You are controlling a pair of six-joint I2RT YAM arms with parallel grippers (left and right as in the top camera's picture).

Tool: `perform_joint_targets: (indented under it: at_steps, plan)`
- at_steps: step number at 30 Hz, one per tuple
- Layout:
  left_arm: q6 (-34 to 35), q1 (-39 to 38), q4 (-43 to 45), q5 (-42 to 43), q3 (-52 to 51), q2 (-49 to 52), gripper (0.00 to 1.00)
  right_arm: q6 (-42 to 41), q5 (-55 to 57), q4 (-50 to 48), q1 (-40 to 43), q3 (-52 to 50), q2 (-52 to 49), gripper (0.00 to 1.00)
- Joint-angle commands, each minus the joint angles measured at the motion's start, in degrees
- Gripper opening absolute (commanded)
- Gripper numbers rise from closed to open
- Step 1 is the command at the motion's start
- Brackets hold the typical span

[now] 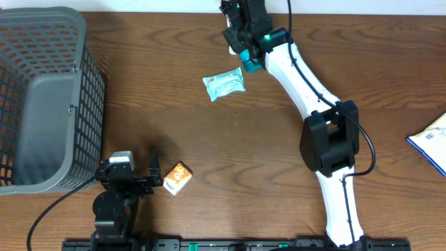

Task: Scan the item barcode

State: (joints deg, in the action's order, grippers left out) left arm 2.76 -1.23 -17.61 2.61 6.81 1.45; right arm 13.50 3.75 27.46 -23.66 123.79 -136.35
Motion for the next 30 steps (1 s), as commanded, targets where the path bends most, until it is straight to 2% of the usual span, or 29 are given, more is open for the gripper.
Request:
perform_joint_targets:
  at_steps: [1, 9, 21, 30]
  plan:
    - [-0.5, -0.1, -0.3, -0.5, -1.3, 0.0, 0.98, 4.0, 0.9, -2.9, 0.4, 1.8, -0.7, 0.48]
    - [-0.5, -0.1, -0.3, -0.5, -1.3, 0.0, 0.98, 6.3, 0.8, -11.7, 1.6, 1.9, -2.4, 0.47]
    - [-0.5, -0.1, -0.3, -0.5, -1.3, 0.0, 0.98, 8.5, 0.8, -16.1, 2.3, 2.4, -6.1, 0.47]
    - [-0.5, -0.1, -0.3, -0.5, -1.3, 0.0, 0.98, 8.4, 0.7, -15.8, 2.3, 4.3, -6.2, 0.47]
